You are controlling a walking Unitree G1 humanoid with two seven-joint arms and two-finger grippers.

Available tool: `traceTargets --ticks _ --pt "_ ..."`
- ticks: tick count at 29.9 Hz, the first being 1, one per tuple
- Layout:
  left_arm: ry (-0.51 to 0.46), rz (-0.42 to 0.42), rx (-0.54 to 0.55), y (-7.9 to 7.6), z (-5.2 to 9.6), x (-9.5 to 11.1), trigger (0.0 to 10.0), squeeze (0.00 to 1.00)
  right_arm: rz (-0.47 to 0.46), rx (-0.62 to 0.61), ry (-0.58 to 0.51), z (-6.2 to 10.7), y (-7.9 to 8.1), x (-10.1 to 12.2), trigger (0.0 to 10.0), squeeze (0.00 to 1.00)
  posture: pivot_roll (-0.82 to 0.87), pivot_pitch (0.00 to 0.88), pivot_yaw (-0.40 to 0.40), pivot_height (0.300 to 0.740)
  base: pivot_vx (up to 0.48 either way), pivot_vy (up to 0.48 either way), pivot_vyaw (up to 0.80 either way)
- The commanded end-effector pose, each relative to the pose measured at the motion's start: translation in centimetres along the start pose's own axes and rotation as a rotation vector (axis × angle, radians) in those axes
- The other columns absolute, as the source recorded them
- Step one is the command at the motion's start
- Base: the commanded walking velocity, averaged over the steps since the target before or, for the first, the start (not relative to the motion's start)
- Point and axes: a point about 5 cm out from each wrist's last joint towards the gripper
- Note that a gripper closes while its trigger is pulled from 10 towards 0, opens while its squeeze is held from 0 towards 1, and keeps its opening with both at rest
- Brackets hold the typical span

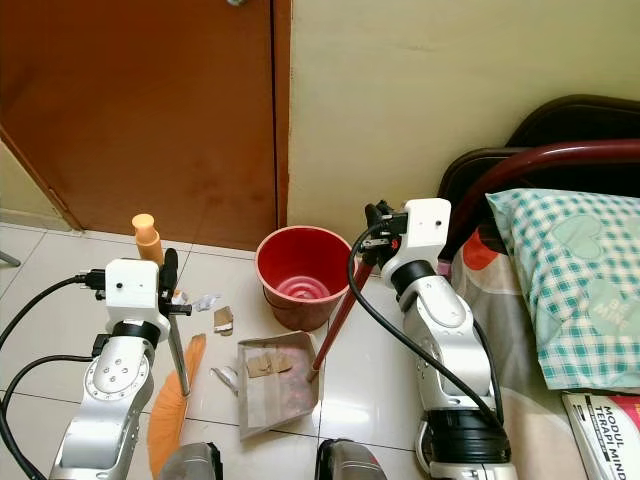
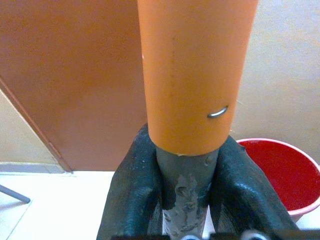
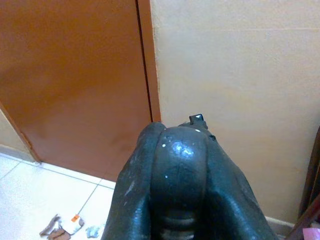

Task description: Sweep floor

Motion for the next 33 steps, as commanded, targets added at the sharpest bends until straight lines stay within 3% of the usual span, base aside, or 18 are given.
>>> traceTargets --ticks 1,24,33 --pt "-0.003 -0.005 -0.009 0.0 0.0 0.2 10.0 0.00 0.007 -0.008 -0.045 -0.1 -0.1 0.8 10.0 0.00 0.05 0.115 -0.070 0.740 0.000 0.000 0.00" --pt "-0.002 -0.010 -0.020 0.0 -0.1 0.2 10.0 0.00 0.032 -0.088 -0.038 0.6 -1.5 -0.5 10.0 0.00 0.07 0.111 -0.055 0.740 -0.010 0.000 0.00" --pt "-0.013 -0.008 -0.019 0.1 -0.4 0.6 10.0 0.00 0.056 -0.143 -0.020 1.2 -2.8 -1.6 10.0 0.00 0.12 0.108 -0.073 0.740 0.000 0.000 0.00"
Point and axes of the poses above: a point about 5 cm out from each wrist's last joint towards the gripper, its own z axis pointing back from the gripper into the wrist, its own x axis along the axis of the wrist's last joint, y = z × x, and after that the axes turned 13 degrees about -z, right-handed
